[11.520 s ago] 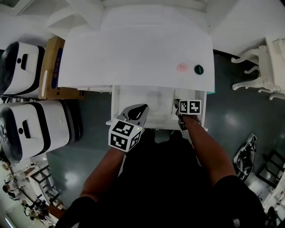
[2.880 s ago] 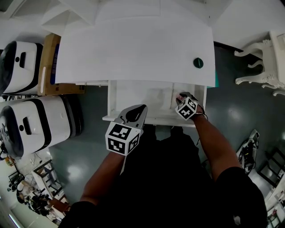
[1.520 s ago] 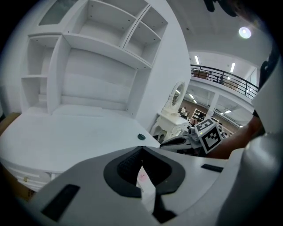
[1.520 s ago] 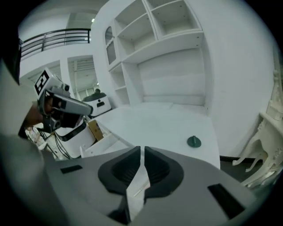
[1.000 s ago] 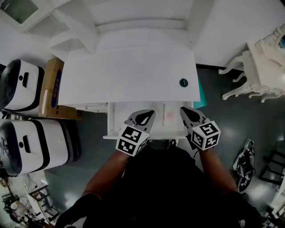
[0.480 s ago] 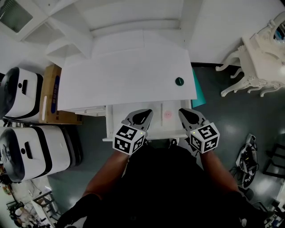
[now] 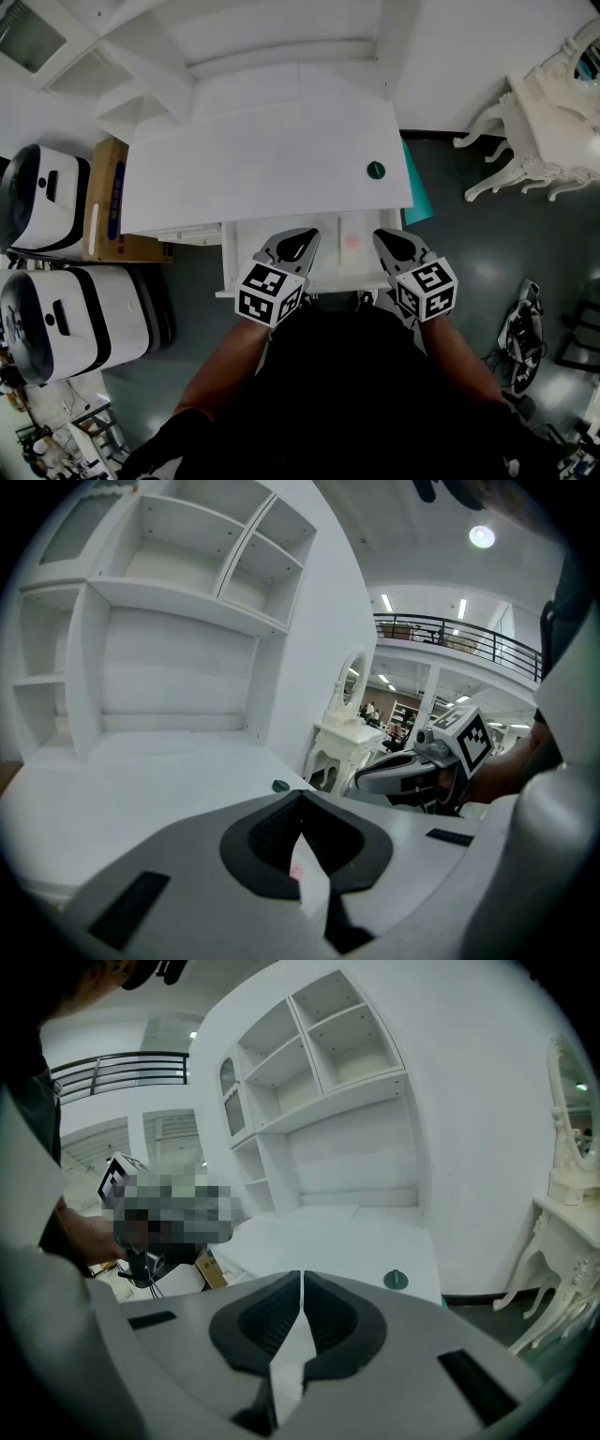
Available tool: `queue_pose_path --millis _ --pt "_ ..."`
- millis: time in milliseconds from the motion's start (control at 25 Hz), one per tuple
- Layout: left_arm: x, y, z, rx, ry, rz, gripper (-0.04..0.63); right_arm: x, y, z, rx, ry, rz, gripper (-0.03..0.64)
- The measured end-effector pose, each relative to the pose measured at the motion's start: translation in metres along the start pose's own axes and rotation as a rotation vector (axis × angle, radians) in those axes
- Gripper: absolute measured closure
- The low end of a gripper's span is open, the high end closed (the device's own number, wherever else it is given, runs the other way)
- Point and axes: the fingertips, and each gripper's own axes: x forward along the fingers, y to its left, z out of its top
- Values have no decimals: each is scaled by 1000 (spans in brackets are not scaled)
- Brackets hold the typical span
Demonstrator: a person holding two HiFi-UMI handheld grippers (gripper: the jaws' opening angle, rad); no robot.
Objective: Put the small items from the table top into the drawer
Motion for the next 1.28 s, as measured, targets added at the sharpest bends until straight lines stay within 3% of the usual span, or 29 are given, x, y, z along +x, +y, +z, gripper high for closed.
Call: queue_pose_path --millis 760,1280 --pt "6 -7 -12 -45 33 -9 592 11 -2 -11 -22 43 25 588" --pt "3 10 -21 -98 43 47 592 42 -60 -24 -99 82 -106 586"
